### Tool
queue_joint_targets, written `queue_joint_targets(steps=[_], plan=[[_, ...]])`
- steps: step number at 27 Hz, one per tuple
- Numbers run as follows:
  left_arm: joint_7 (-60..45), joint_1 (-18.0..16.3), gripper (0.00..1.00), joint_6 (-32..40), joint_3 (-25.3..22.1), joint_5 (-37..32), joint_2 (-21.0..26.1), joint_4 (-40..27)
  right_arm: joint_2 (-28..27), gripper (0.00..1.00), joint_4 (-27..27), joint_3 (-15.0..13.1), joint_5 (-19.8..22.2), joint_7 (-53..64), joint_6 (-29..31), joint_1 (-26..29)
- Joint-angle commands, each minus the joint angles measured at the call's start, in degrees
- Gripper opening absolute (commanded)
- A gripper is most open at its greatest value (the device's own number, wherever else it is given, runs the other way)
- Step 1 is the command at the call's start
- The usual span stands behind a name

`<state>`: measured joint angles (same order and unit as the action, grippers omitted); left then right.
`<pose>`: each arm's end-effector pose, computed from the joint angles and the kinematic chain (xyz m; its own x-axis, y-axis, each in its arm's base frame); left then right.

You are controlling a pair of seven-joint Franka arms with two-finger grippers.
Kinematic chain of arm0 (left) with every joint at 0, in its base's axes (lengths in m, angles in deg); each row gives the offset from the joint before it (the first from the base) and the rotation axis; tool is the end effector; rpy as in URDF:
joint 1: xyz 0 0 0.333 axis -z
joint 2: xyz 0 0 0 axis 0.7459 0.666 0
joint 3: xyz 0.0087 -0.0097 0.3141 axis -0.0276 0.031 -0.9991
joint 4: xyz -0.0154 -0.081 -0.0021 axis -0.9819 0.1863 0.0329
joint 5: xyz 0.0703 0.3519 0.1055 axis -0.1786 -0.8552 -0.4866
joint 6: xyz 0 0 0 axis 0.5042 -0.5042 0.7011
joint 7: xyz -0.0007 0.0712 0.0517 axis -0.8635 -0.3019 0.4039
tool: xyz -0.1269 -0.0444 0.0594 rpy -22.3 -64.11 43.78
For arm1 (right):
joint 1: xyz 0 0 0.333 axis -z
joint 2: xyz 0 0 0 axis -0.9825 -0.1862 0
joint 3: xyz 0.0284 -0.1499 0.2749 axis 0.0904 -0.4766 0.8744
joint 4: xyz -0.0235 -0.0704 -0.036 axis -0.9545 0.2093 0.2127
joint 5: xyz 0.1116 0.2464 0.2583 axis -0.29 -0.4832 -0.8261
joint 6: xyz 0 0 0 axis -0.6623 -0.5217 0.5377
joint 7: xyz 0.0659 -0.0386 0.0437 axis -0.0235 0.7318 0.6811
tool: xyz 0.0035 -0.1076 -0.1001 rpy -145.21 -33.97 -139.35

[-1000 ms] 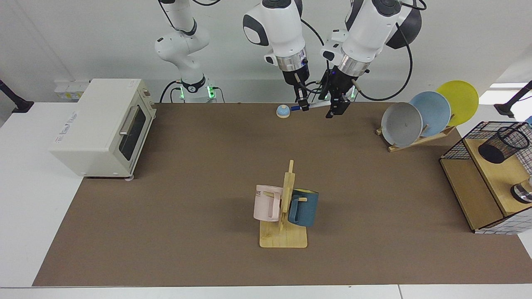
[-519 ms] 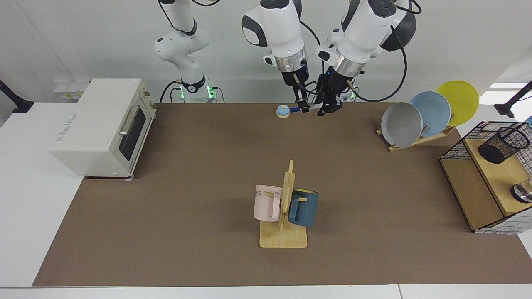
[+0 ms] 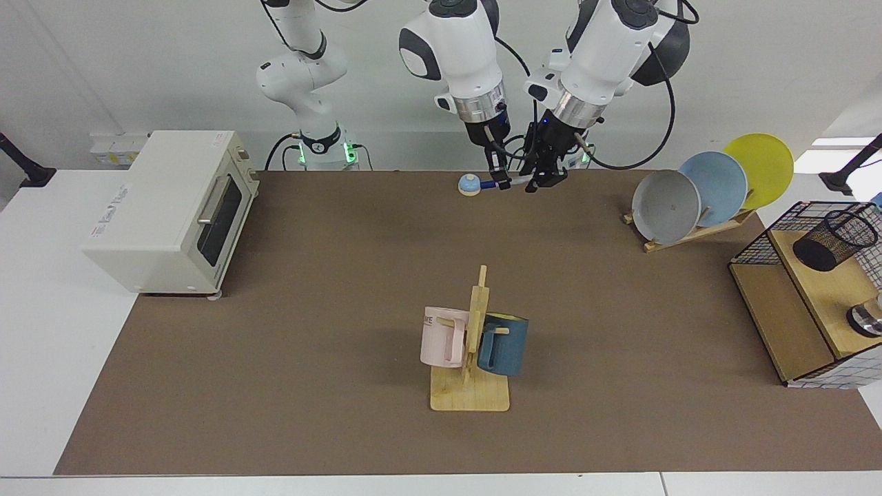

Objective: Put markers into pen holder
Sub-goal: 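Grasp the marker with the left gripper while the right gripper holds it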

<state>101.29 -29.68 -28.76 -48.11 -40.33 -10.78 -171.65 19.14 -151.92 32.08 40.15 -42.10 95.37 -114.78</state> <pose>0.4586 -0.2295 0.5332 0.1559 -0.9538 0.2570 -0.9878 -0.1499 0.0427 0.4690 0.4303 0.5138 -0.0180 -0.9446 -0.3276 -0.9940 0.0522 -0.0957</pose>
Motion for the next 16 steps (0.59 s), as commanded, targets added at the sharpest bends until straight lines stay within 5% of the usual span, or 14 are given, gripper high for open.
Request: queue_joint_targets(steps=[1, 9, 13, 16], plan=[[-0.44, 0.51, 0.0, -1.37, -0.55, 0.88, -0.39, -0.87, -0.58, 0.0, 0.24, 0.69, 0.94, -1.26, 1.08, 0.71], [-0.53, 0.16, 0.0, -1.28, -0.81, 0.88, -0.39, -0.96, -0.67, 0.0, 0.24, 0.69, 1.02, -0.38, 0.99, 1.06], [-0.53, 0.07, 0.0, -1.28, -1.25, 0.88, -0.39, -0.96, -0.67, 0.08, 0.24, 0.69, 1.29, 1.9, 0.64, 1.85], [-0.62, -0.1, 0.0, -1.28, -1.52, 0.8, -0.39, -0.96, -0.75, 0.32, 0.06, 0.69, 1.29, 3.05, 0.55, 2.9]])
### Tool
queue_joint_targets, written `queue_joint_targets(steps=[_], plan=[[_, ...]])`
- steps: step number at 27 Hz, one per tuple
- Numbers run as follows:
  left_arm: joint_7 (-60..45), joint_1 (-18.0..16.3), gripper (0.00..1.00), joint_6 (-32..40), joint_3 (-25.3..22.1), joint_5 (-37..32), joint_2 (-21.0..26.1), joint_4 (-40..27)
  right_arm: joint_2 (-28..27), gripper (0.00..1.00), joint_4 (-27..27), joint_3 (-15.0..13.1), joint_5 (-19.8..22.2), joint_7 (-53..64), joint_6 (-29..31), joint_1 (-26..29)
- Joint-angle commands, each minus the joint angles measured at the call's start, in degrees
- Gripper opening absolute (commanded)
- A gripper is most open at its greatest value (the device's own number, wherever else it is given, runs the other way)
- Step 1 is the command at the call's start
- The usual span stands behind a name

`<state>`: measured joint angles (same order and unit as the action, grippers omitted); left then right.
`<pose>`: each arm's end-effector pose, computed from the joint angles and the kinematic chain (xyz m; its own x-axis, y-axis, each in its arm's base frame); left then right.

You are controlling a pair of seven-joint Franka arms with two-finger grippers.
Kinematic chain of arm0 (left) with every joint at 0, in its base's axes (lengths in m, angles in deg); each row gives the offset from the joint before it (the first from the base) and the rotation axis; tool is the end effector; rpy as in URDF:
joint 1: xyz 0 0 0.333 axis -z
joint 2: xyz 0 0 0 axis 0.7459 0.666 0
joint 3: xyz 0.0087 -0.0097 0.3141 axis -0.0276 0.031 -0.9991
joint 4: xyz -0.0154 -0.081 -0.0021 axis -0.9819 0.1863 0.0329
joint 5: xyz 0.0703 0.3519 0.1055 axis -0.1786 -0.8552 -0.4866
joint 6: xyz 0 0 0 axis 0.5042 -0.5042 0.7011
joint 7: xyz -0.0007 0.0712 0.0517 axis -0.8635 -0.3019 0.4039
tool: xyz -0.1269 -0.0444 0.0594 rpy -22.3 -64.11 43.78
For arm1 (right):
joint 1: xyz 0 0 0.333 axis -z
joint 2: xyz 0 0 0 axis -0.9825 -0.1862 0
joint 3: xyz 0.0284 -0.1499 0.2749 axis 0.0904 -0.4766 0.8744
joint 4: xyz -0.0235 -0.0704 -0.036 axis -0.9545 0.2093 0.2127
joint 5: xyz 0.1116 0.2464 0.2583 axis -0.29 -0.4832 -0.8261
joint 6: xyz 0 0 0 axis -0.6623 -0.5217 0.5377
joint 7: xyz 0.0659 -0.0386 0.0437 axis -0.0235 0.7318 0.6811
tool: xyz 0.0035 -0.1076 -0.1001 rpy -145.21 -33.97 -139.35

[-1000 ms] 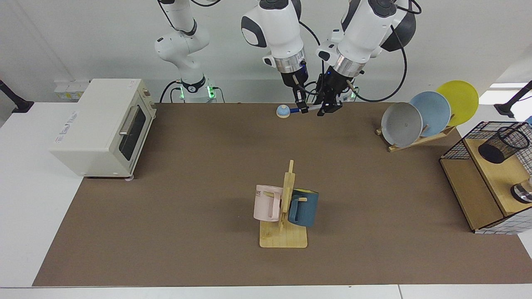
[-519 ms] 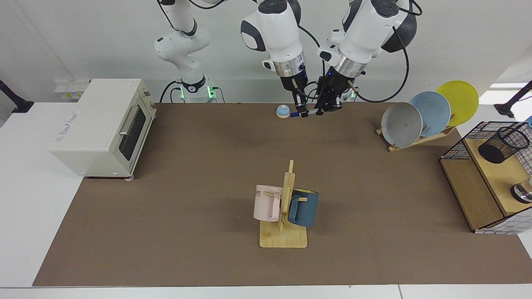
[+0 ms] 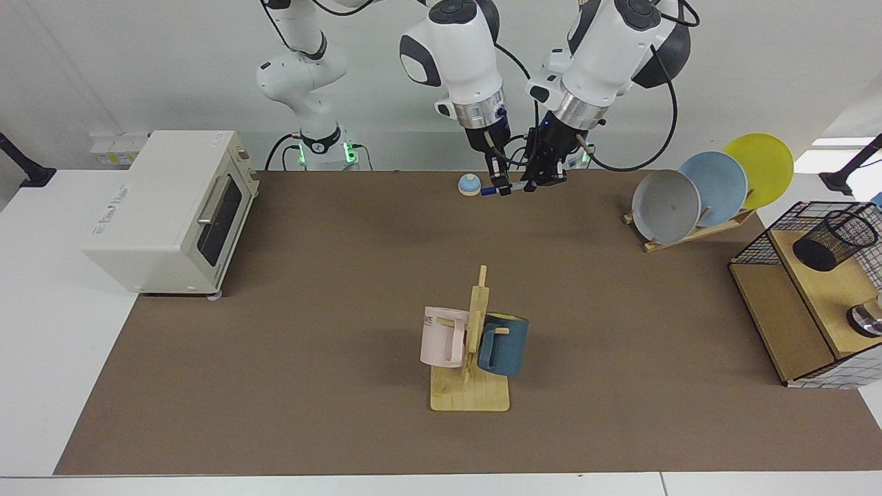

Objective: Put markers into pen holder
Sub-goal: 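Grasp the marker with the left gripper while the right gripper holds it, then pull the marker away with the left gripper while the right gripper withdraws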

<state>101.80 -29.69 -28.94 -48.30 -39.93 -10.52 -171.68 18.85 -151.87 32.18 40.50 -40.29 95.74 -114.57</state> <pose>0.4604 -0.2289 0.5311 0.1536 -0.9526 0.2625 -0.9881 -0.1467 0.0460 0.4717 0.4299 0.5118 0.0134 -0.9467 -0.3219 -0.9935 0.0238 -0.1113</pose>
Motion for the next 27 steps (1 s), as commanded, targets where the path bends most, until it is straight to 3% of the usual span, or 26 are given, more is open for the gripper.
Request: queue_joint_targets(steps=[1, 3, 5, 6, 7, 14, 19, 27], plan=[[-1.13, -0.36, 0.0, -1.1, -1.33, 0.4, -0.65, -0.93, -0.47, 0.37, -0.08, 0.59, 0.94, 1.59, 0.19, 3.22], [-1.13, -1.06, 0.0, -1.1, -1.33, 0.4, -0.56, -0.93, -0.47, 0.39, -0.17, 0.68, 0.94, 2.29, 0.01, 3.84], [-1.21, -1.32, 0.0, -1.1, -1.33, 0.4, -0.56, -0.93, -0.38, 0.53, -0.17, 0.68, 0.85, 3.17, -0.16, 4.45], [-1.21, -1.41, 0.0, -1.1, -1.33, 0.4, -0.56, -0.93, -0.38, 0.8, -0.17, 0.68, 0.85, 3.43, -0.25, 4.72], [-1.21, -1.5, 0.0, -1.1, -1.33, 0.4, -0.56, -0.93, -0.38, 1.0, -0.17, 0.68, 0.85, 3.61, -0.34, 4.89], [-1.91, -2.2, 0.0, -0.93, -1.33, -0.48, -0.56, -0.93, -0.11, 0.99, -0.78, 0.68, 0.94, 15.54, -2.44, 7.7], [-5.6, -2.29, 0.0, -0.93, -1.33, -2.05, -0.47, -0.75, 0.06, 0.99, -0.87, 0.68, 0.85, 34.86, -7.1, 11.39], [-7.8, -4.05, 0.0, 1.44, -1.33, -12.32, -1.7, -0.31, 1.11, 0.99, -1.05, 0.51, 1.99, 67.04, -15.54, 16.84]])
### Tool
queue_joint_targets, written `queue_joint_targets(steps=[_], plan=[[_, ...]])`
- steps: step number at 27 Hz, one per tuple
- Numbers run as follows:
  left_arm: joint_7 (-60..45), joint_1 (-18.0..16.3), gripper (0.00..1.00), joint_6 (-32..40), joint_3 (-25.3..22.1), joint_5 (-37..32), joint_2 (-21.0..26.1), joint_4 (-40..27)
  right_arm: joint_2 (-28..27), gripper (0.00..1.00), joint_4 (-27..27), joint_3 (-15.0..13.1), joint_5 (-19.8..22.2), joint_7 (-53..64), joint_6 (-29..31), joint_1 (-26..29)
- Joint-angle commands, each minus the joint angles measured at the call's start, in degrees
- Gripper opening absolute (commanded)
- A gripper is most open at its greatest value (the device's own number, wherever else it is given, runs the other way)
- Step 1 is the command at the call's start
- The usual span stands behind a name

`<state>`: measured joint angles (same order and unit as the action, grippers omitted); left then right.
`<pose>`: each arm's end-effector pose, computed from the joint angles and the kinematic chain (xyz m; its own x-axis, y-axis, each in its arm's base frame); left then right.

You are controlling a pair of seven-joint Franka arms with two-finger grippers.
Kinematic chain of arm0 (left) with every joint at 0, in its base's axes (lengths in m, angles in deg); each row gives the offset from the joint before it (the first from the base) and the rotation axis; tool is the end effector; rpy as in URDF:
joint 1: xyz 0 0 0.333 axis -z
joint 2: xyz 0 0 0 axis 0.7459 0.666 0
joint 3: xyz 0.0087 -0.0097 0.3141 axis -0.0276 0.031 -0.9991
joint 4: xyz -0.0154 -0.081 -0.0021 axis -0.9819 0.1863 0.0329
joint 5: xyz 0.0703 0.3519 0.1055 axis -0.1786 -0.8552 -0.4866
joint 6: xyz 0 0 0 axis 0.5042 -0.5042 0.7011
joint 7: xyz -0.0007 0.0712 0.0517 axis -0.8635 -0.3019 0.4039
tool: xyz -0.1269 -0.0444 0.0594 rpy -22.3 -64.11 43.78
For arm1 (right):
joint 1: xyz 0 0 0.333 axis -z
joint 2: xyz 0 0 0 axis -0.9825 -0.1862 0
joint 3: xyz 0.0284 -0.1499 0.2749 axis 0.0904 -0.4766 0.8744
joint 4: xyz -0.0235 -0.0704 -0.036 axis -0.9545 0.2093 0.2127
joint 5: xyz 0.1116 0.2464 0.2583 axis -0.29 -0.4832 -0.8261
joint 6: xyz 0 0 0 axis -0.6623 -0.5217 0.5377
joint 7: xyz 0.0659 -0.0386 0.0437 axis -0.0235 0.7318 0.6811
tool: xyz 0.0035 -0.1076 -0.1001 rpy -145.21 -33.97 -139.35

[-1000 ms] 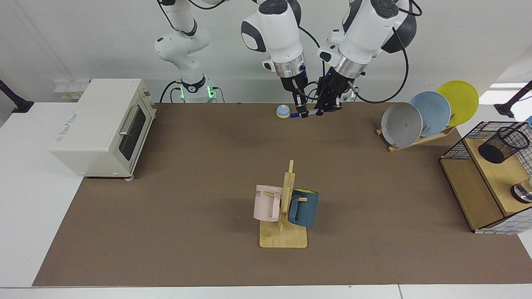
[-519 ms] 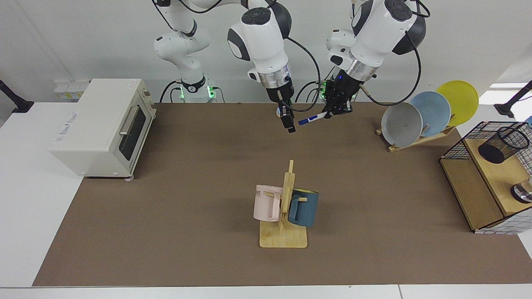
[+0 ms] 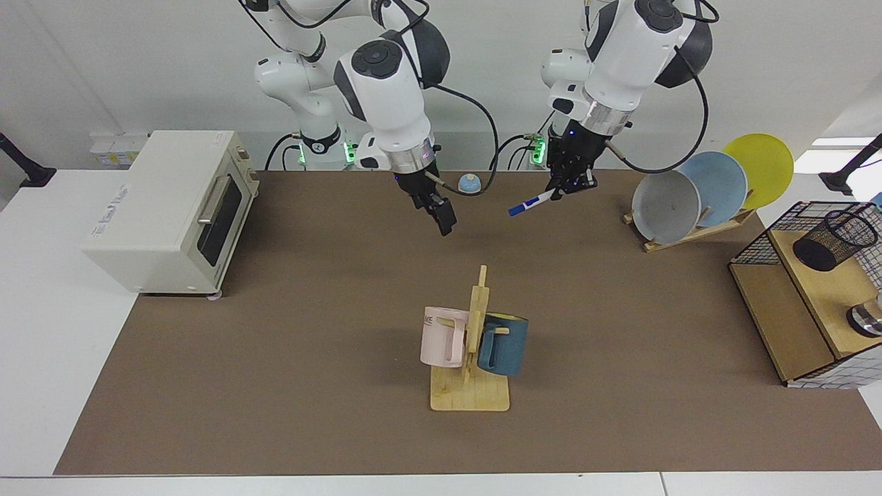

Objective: Put markers into pen holder

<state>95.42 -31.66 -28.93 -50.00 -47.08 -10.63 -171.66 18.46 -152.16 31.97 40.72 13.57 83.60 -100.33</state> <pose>0.4780 -0.1846 0.5297 0.2902 -0.9426 0.1651 -0.9559 -0.2938 0.0024 0.5380 0.2913 0.4814 0.6454 -0.7478 -0.1558 -0.7638 -0.6347 -0.1172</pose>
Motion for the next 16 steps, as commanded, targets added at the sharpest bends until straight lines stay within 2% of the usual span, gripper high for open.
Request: queue_joint_targets(steps=[1, 8, 16], plan=[[-1.43, -2.34, 0.0, 2.05, 0.37, -6.5, -1.67, -0.08, 1.68, 0.99, -0.84, 0.71, 2.39, 15.39, -3.92, 3.04], [-5.81, -5.07, 0.0, 5.83, 0.37, -19.15, -1.85, 2.38, 3.7, 0.99, -0.76, 0.71, 6.08, 31.21, -8.76, 4.62], [-7.75, -6.21, 0.0, 7.94, -0.42, -28.04, -2.29, 3.18, 6.51, 0.99, -0.84, 0.71, 7.75, 43.34, -12.89, 7.08]])
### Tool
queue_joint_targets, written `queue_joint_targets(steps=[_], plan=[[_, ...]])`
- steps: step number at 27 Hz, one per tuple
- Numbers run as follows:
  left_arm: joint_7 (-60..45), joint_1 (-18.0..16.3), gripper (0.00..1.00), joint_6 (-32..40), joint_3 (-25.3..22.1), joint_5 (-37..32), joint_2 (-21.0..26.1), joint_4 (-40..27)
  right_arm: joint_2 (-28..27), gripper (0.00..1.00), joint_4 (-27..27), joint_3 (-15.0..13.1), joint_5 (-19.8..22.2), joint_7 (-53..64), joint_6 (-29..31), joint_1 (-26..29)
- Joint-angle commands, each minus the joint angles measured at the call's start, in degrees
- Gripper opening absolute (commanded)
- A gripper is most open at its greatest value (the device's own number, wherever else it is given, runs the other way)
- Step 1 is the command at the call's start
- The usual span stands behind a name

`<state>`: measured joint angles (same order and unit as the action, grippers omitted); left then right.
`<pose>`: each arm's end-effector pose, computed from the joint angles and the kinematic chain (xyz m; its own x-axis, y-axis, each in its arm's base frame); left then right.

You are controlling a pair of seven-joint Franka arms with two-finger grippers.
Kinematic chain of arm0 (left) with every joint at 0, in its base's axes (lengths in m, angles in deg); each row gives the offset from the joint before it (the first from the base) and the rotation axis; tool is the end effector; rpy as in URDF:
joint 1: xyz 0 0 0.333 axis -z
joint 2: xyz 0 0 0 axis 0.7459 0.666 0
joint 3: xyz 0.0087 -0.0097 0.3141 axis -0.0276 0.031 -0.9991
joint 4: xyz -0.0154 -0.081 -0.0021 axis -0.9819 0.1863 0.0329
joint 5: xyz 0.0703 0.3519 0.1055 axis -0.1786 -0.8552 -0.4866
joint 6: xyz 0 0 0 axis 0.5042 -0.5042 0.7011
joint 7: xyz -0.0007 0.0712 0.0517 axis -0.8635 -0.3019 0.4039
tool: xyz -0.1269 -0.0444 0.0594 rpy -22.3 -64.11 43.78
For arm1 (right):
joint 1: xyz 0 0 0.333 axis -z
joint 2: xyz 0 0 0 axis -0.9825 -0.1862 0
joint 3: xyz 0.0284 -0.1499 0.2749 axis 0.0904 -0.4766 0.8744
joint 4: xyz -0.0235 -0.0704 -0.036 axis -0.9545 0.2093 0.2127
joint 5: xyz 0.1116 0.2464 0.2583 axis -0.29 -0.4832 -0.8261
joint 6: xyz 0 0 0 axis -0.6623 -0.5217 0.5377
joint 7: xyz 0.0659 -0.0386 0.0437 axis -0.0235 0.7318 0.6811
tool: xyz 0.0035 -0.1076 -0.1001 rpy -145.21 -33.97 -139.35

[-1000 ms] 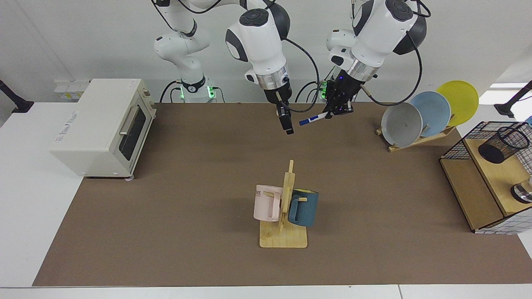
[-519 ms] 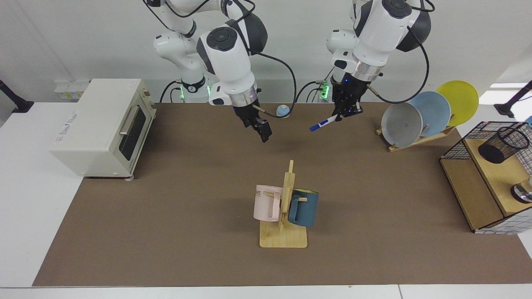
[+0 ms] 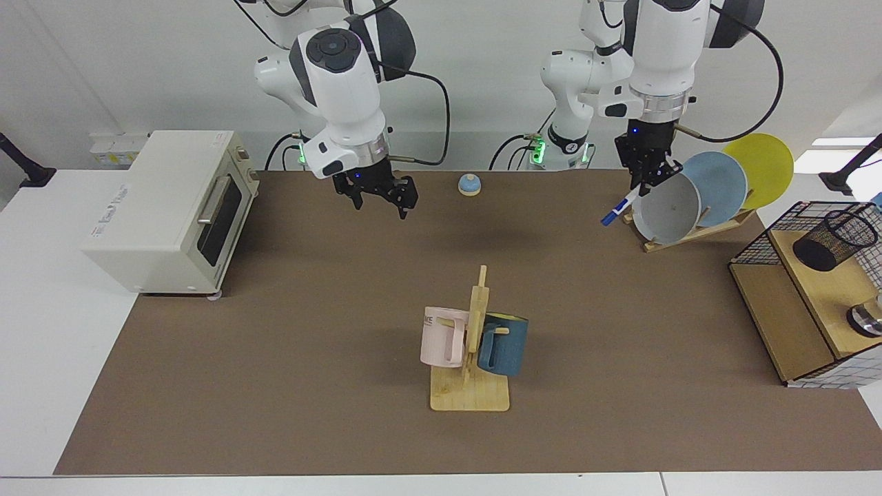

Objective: Put markers into pen holder

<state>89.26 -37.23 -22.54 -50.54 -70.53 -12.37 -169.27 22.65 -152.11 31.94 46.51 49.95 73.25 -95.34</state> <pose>0.4898 -0.0798 0.5571 0.4345 -0.8846 -0.1692 -0.8933 -0.3992 -0.2067 0.5292 0.2212 0.5070 0.9583 -0.2763 -0.0736 -0.2798 -0.9591 -0.0424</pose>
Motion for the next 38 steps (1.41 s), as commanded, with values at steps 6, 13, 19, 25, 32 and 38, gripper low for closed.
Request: queue_joint_targets(steps=[6, 13, 19, 25, 32, 38], plan=[[-1.51, -1.86, 0.0, 1.55, -0.23, -11.18, -0.56, 2.01, 4.17, 0.99, -1.08, 0.74, 4.69, 12.77, -5.62, 2.28], [0.59, -2.66, 0.0, 4.01, -0.67, -20.58, -0.12, 4.65, 5.58, 0.99, -1.78, 0.83, 6.1, 16.45, -5.8, 5.17], [2.01, -3.36, 0.0, 4.98, -1.81, -27.0, -0.12, 5.0, 7.07, 0.99, -3.27, 0.74, 6.18, 23.23, -5.62, 8.87], [7.81, -3.71, 0.0, 4.98, -3.13, -34.46, 0.06, 5.53, 7.08, 0.99, -3.27, 0.83, 6.18, 25.08, -4.66, 10.98], [12.11, -4.41, 0.0, 4.89, -4.45, -41.5, 0.41, 6.5, 6.55, 0.99, -3.01, 0.83, 5.22, 26.14, -2.02, 11.51], [17.21, -4.5, 0.0, 4.19, -6.21, -45.02, 0.5, 7.03, 6.11, 0.99, -2.66, 0.92, 4.78, 25.35, -0.09, 11.68]])
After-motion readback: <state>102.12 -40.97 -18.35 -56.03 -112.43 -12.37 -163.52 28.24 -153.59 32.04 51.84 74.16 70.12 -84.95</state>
